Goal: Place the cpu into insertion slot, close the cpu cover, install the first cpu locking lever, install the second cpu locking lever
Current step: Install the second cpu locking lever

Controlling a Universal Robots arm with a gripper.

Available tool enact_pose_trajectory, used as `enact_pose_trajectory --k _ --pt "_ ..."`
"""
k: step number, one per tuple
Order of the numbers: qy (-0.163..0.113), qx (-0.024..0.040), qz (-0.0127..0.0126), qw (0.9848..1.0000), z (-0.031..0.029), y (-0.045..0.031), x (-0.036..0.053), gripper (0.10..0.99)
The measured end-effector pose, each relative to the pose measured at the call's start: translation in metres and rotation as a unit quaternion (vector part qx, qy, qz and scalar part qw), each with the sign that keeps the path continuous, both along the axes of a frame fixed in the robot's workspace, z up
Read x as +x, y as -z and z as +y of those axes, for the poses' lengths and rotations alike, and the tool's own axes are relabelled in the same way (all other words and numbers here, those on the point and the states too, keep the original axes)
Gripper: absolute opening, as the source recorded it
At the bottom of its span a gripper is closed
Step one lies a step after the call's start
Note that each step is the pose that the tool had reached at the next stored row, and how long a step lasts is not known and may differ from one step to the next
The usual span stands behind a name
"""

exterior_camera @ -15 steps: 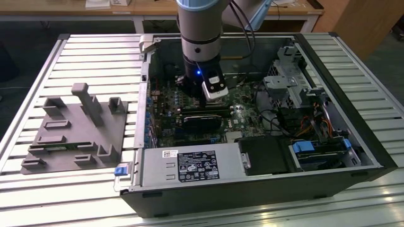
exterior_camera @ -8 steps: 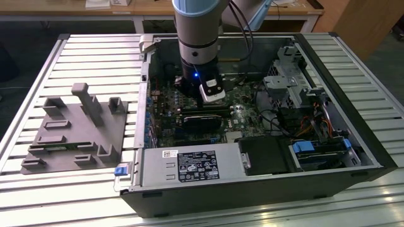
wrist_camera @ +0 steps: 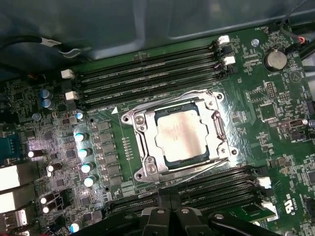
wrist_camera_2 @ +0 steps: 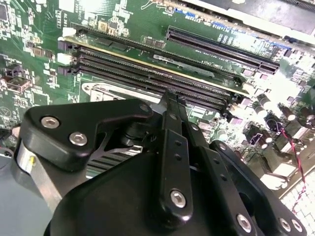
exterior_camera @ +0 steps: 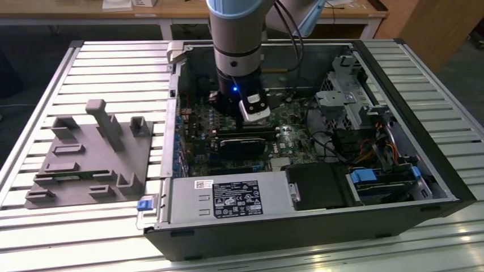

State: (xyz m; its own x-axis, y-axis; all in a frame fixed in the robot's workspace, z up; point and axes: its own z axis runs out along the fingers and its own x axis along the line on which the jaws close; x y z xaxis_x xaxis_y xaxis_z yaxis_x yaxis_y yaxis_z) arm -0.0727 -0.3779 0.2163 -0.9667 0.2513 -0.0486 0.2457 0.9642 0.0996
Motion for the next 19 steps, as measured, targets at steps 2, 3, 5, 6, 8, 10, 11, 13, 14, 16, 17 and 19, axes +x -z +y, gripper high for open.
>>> enact_pose_trajectory --k 2,3,5,6,8,10,11,13,14,16,17,19 --pt "-0.008 0.0019 0.0000 1.0000 0.0000 0.0000 0.0000 0.106" --pt "-0.011 0.0033 0.0000 0.9999 0.0000 0.0000 0.0000 0.106" --pt "-0.018 0.0072 -0.0001 0.9998 0.0000 0.0002 0.0001 0.106" --pt "-0.021 0.0096 0.0000 0.9997 0.0000 0.0002 0.0000 0.106" --pt "-0.026 0.0153 -0.0002 0.9995 -0.0001 0.0004 0.0000 0.106" --pt "-0.028 0.0206 -0.0003 0.9994 -0.0016 0.0006 -0.0001 0.106" --pt "-0.028 0.0234 -0.0004 0.9993 -0.0028 0.0008 -0.0002 0.106" --pt "-0.029 0.0284 -0.0005 0.9992 -0.0052 0.0011 -0.0005 0.106" --pt "-0.029 0.0307 -0.0005 0.9991 -0.0066 0.0012 -0.0007 0.106" --pt "-0.029 0.0355 -0.0007 0.9989 -0.0095 0.0015 -0.0012 0.106" --pt "-0.030 0.0377 -0.0007 0.9988 -0.0110 0.0016 -0.0016 0.106" --pt "-0.030 0.0425 -0.0009 0.9986 -0.0140 0.0019 -0.0027 0.106"
